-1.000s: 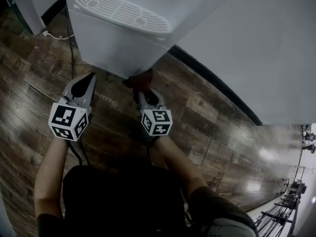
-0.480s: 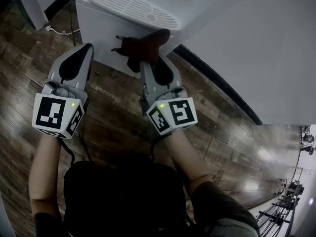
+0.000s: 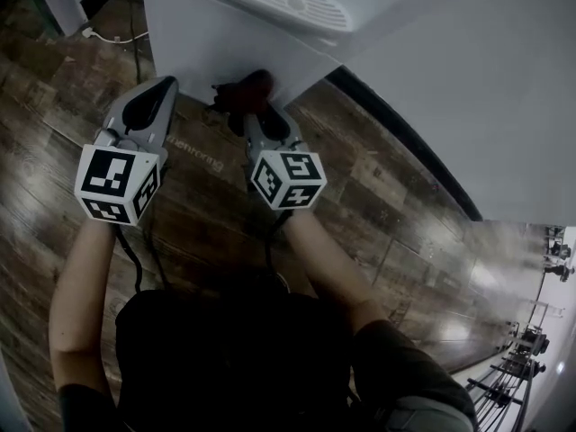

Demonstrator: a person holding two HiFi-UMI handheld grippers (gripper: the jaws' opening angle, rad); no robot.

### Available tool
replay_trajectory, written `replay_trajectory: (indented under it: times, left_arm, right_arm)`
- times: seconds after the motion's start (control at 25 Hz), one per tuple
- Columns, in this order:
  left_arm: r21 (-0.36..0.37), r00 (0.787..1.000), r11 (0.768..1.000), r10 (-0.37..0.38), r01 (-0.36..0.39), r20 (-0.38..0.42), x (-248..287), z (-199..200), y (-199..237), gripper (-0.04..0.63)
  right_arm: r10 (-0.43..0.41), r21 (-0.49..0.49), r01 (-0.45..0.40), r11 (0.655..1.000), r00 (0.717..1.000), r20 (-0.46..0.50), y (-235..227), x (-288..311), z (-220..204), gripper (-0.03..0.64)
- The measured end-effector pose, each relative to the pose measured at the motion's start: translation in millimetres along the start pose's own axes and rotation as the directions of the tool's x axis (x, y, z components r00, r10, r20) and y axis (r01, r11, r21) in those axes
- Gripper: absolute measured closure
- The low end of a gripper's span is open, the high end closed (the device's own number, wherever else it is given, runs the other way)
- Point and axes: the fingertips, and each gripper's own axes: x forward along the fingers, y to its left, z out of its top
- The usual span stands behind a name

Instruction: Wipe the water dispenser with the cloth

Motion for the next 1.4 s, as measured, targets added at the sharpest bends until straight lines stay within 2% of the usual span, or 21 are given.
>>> replay_trajectory:
  times: [0.2, 0.32, 0.4, 0.48, 0.6, 0.68, 0.76, 0.88, 0.96, 1.16, 1.4]
  left_arm:
    - [-0.070, 0.996, 0.997, 0.037, -0.042, -0.080, -4.4, -43.9, 10.6, 0.577]
    - [-0.106, 0.990, 0.988, 0.101, -0.112, -0.103, -3.5, -61.6, 20.4, 0.577]
    - [-0.111, 0.987, 0.985, 0.116, -0.128, -0.109, 1.3, -66.3, 21.6, 0.577]
    - [-0.112, 0.988, 0.986, 0.114, -0.126, -0.103, 2.4, -62.8, 21.6, 0.577]
    - [-0.088, 0.992, 0.989, 0.112, -0.116, -0.051, -5.6, -34.7, 25.3, 0.577]
    - [-0.032, 0.994, 0.993, 0.112, -0.112, -0.001, -11.0, -5.9, 28.1, 0.577]
    - [0.024, 0.992, 0.993, 0.114, -0.115, 0.057, -14.4, 24.0, 30.3, 0.577]
    - [0.048, 0.985, 0.993, 0.104, -0.111, 0.136, -15.2, 61.1, 30.5, 0.577]
    - [0.044, 0.981, 0.992, 0.111, -0.120, 0.158, -13.1, 71.7, 31.6, 0.577]
    - [0.036, 0.987, 0.989, 0.137, -0.140, 0.087, -11.4, 46.0, 33.6, 0.577]
    - [-0.008, 0.987, 0.987, 0.159, -0.159, -0.014, -22.0, -9.7, 39.2, 0.577]
  right_arm:
    - [-0.015, -0.013, 0.014, 1.000, 0.989, -0.148, -16.1, 14.3, -59.1, 0.549]
    - [-0.033, -0.061, 0.019, 0.998, 0.970, -0.239, -23.0, 23.1, -93.5, 0.549]
    - [-0.038, -0.092, 0.013, 0.996, 0.962, -0.269, -21.9, 23.4, -104.1, 0.549]
    - [-0.002, -0.099, -0.023, 0.995, 0.971, -0.241, -7.0, 17.7, -92.8, 0.549]
    - [0.105, -0.104, -0.114, 0.988, 0.990, -0.092, 32.4, 4.6, -33.1, 0.549]
    - [0.177, -0.136, -0.172, 0.976, 0.984, 0.026, 58.5, -3.6, 19.4, 0.549]
    - [0.232, -0.169, -0.211, 0.963, 0.966, 0.116, 78.6, -9.6, 65.5, 0.549]
    - [0.246, -0.205, -0.207, 0.957, 0.951, 0.188, 89.4, -9.8, 111.4, 0.549]
    - [0.228, -0.223, -0.180, 0.958, 0.951, 0.210, 87.3, -3.9, 125.8, 0.549]
    - [0.199, -0.146, -0.177, 0.973, 0.969, 0.149, 79.6, 19.9, 108.6, 0.549]
    - [0.177, -0.109, -0.181, 0.977, 0.983, -0.049, 63.3, 50.2, 24.9, 0.549]
